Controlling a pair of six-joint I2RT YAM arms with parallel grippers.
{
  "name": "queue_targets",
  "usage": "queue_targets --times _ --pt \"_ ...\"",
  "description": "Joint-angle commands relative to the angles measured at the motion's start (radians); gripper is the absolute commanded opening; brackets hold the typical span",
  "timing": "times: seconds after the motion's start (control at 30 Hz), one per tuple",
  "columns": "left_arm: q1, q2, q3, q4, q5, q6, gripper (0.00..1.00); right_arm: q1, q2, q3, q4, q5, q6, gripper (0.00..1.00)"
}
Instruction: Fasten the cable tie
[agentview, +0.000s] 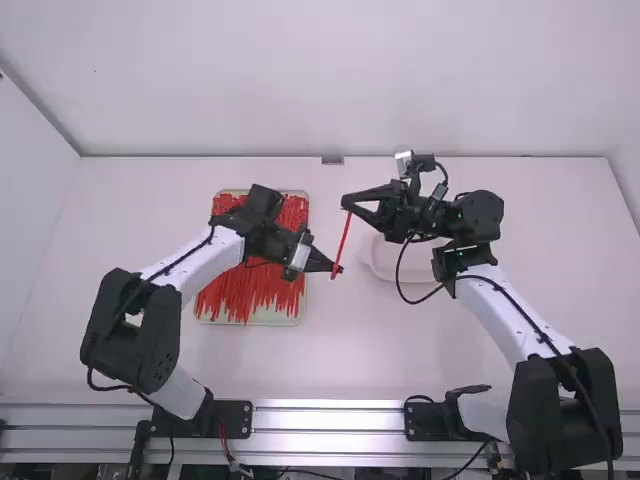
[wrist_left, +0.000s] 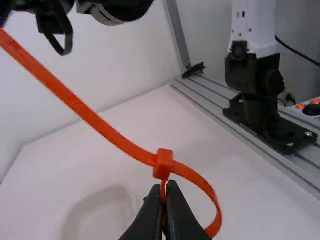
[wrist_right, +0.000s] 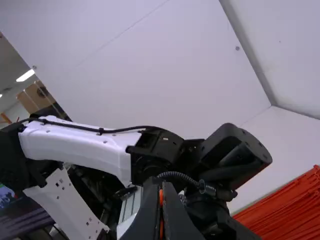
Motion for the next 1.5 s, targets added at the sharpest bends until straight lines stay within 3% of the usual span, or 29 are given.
queue_targets --times 0.0,0.4,0.47,0.5,0.6,0.63,1.13,1.2,1.47 --pt "-0.005 0.006 -0.058 -0.003 -0.076 0.025 0.02 -0.013 -0.013 0.033 0.030 0.085 0.006 0.00" --pt "-0.005 0.006 -0.072 0.011 -0.049 0.026 0.03 -0.011 -0.013 0.033 0.030 0.081 0.010 0.02" --pt "-0.005 0.006 -0.070 0.011 -0.050 0.026 0.02 -0.011 -0.013 0.033 0.029 0.072 0.006 0.24" --pt "-0.005 0.006 -0.067 0.011 -0.050 0.026 0.02 -0.011 -0.013 0.033 0.031 0.057 0.001 0.41" --pt "-0.005 0.006 -0.058 0.011 -0.055 0.026 0.02 -0.018 -0.013 0.033 0.027 0.010 -0.021 0.72" --pt "-0.005 0.006 -0.049 0.010 -0.060 0.025 0.02 -0.025 -0.013 0.033 0.014 -0.020 -0.037 0.98" --pt "0.005 0.004 0.071 0.157 -0.102 -0.200 0.02 -0.161 -0.012 0.032 -0.261 -0.102 -0.206 0.98" --pt "0.009 0.003 0.087 0.254 -0.098 -0.296 0.02 -0.211 -0.012 0.032 -0.358 -0.102 -0.277 0.98" --pt "0.003 0.003 0.119 0.600 -0.142 -0.634 0.02 -0.273 -0.012 0.026 -0.571 -0.063 -0.426 0.99"
